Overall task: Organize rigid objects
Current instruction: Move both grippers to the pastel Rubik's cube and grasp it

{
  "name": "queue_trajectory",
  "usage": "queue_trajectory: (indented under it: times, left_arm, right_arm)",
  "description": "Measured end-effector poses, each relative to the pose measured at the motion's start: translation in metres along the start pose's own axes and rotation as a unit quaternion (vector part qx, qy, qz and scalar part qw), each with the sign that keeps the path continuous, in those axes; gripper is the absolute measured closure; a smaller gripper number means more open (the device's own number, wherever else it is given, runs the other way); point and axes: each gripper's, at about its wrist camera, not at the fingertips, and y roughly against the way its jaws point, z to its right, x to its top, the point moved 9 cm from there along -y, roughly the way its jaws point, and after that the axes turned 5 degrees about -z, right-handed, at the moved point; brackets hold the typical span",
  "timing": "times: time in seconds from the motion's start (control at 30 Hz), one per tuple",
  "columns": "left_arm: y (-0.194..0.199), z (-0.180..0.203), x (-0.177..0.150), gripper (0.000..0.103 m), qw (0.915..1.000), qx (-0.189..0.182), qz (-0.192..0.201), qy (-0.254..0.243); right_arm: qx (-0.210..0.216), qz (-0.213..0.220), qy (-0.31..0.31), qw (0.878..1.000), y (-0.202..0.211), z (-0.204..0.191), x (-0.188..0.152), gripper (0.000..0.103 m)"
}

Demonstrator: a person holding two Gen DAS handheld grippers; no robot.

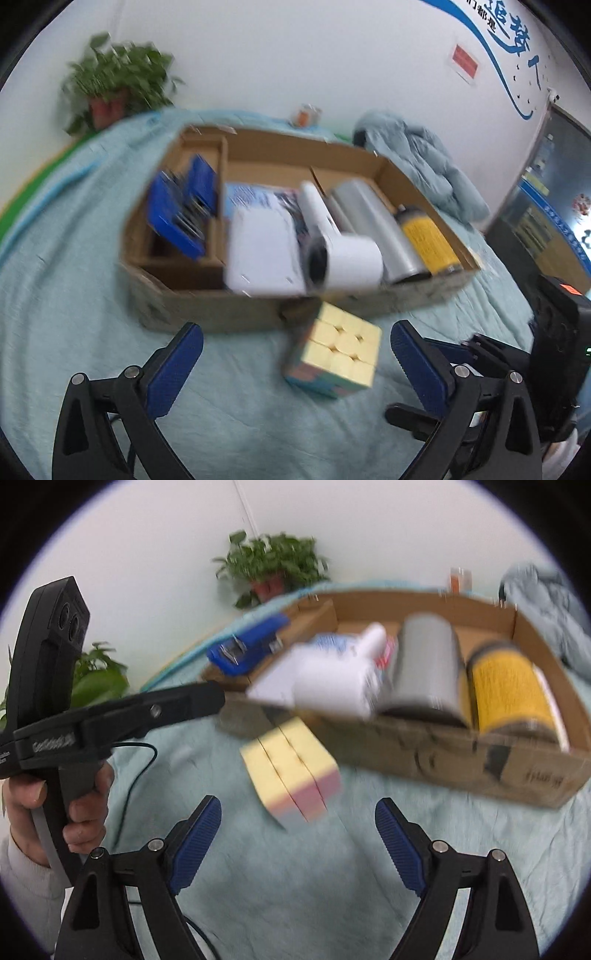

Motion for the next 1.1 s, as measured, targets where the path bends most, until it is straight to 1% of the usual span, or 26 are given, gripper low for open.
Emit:
queue_trajectory:
  times: [0.07, 0.13, 0.2, 0.23, 0.27, 0.3, 0.33, 0.37, 0.47, 0.5, 0.53, 0.63, 0.73, 0.77, 0.8, 0.83, 0.87, 0.93, 0.97, 1.0, 1.03, 1.07, 1.1]
  left_arm:
    - [-0.018, 0.008, -0.006, 0.001, 0.999, -0.037, -0.021, 0.009]
    - [-0.032, 0.01, -0.01, 0.003, 0.9976, -0.056, -0.034, 0.024]
    - [-0.046, 0.013, -0.013, 0.013, 0.9951, -0.075, -0.055, 0.034]
    - [-0.054, 0.017, -0.019, 0.016, 0.9924, -0.089, -0.074, 0.042]
    - [-0.058, 0.02, -0.023, 0.026, 0.9893, -0.104, -0.092, 0.045]
    - [-0.062, 0.024, -0.029, 0.028, 0.9876, -0.108, -0.105, 0.043]
    - [-0.065, 0.026, -0.029, 0.029, 0.9872, -0.11, -0.108, 0.038]
    - [-0.063, 0.032, -0.034, 0.031, 0.9867, -0.115, -0.111, 0.032]
    - [-0.059, 0.049, -0.05, 0.032, 0.9808, -0.142, -0.129, 0.036]
    - [-0.056, 0.054, -0.056, 0.032, 0.9798, -0.144, -0.135, 0.034]
    - [-0.052, 0.059, -0.062, 0.032, 0.9792, -0.146, -0.138, 0.031]
    - [-0.042, 0.068, -0.072, 0.032, 0.9771, -0.161, -0.134, 0.04]
    - [-0.034, 0.063, -0.067, 0.031, 0.9755, -0.171, -0.122, 0.065]
    - [-0.032, 0.059, -0.064, 0.026, 0.9743, -0.176, -0.119, 0.075]
    - [-0.031, 0.055, -0.06, 0.023, 0.9727, -0.182, -0.116, 0.085]
    - [-0.031, 0.051, -0.057, 0.023, 0.9712, -0.186, -0.114, 0.097]
    - [-0.034, 0.046, -0.053, 0.023, 0.9704, -0.183, -0.116, 0.107]
    - [-0.04, 0.042, -0.049, 0.023, 0.9714, -0.174, -0.122, 0.106]
    - [-0.046, 0.04, -0.048, 0.023, 0.9732, -0.161, -0.128, 0.103]
    - [-0.052, 0.038, -0.049, 0.026, 0.9737, -0.151, -0.137, 0.102]
    - [-0.058, 0.037, -0.051, 0.026, 0.9734, -0.144, -0.145, 0.103]
    - [-0.062, 0.039, -0.052, 0.027, 0.9712, -0.153, -0.148, 0.107]
    - [-0.065, 0.042, -0.053, 0.032, 0.9678, -0.167, -0.15, 0.114]
  right_arm:
    - [0.01, -0.024, -0.008, 1.0, -0.011, 0.004, -0.008, 0.018]
    - [0.032, -0.039, -0.022, 0.998, -0.02, 0.002, -0.012, 0.018]
    - [0.037, -0.037, -0.031, 0.998, -0.025, -0.001, -0.014, 0.019]
    - [0.04, -0.033, -0.035, 0.998, -0.026, -0.003, -0.013, 0.021]
    - [0.041, -0.03, -0.039, 0.998, -0.026, -0.002, -0.013, 0.026]
    - [0.038, -0.029, -0.046, 0.998, -0.027, -0.002, -0.013, 0.031]
    - [0.035, -0.03, -0.049, 0.998, -0.029, -0.002, -0.013, 0.041]
    - [0.033, -0.03, -0.049, 0.998, -0.03, -0.002, -0.013, 0.045]
    - [0.032, -0.032, -0.042, 0.998, -0.029, -0.005, -0.016, 0.044]
    - [0.02, -0.032, -0.037, 0.999, -0.026, -0.004, -0.021, 0.044]
    - [0.019, -0.032, -0.035, 0.999, -0.024, -0.003, -0.024, 0.044]
    - [0.031, -0.032, -0.026, 0.999, -0.007, -0.006, -0.039, 0.044]
    - [0.029, -0.033, -0.016, 0.999, 0.0, -0.007, -0.044, 0.044]
    - [0.023, -0.032, -0.012, 0.999, 0.0, -0.006, -0.043, 0.044]
    - [0.019, -0.03, -0.01, 0.999, -0.001, -0.003, -0.041, 0.044]
    - [0.017, -0.032, -0.012, 0.999, -0.002, 0.0, -0.04, 0.044]
    - [0.013, -0.035, -0.015, 0.999, -0.006, 0.003, -0.038, 0.044]
    - [0.003, -0.031, -0.011, 0.999, -0.011, 0.006, -0.031, 0.044]
    - [0.004, -0.032, -0.009, 0.999, -0.014, 0.005, -0.03, 0.044]
    - [0.009, -0.036, -0.009, 0.999, -0.019, 0.004, -0.028, 0.044]
    - [0.01, -0.039, -0.01, 0.999, -0.022, 0.004, -0.029, 0.044]
    - [0.01, -0.044, -0.008, 0.999, -0.027, 0.003, -0.028, 0.044]
    - [0.01, -0.047, -0.006, 0.999, -0.03, 0.002, -0.028, 0.045]
